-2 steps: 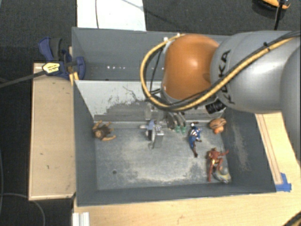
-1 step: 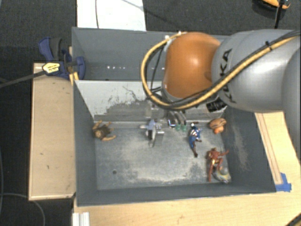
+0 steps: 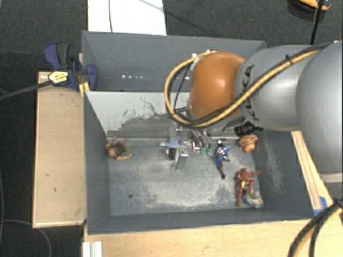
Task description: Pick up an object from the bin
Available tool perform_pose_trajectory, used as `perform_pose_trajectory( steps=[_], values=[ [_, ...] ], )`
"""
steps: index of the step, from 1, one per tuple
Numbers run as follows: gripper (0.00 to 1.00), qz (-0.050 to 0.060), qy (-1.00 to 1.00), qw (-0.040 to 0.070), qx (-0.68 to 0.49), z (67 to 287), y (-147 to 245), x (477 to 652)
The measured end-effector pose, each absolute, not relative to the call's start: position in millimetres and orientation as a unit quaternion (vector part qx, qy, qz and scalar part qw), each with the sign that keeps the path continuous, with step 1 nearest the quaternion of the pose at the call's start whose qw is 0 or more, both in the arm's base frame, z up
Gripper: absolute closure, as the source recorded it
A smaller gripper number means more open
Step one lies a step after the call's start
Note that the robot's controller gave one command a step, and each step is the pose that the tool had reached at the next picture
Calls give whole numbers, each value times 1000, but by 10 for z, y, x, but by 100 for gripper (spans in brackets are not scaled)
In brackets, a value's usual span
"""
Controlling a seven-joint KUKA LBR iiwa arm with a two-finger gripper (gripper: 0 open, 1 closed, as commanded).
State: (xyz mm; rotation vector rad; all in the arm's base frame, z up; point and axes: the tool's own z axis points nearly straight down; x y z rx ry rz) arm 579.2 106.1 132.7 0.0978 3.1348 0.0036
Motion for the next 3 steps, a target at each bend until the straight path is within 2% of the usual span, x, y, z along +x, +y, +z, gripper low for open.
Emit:
perform_pose_trajectory(
  steps=[1,2,3],
  values=[
    [0,1,994,1,111,1283,637,5792],
    [0,2,980,5,199,1254,800,5880],
    [0,1,989,2,151,691,915,5843]
  ],
)
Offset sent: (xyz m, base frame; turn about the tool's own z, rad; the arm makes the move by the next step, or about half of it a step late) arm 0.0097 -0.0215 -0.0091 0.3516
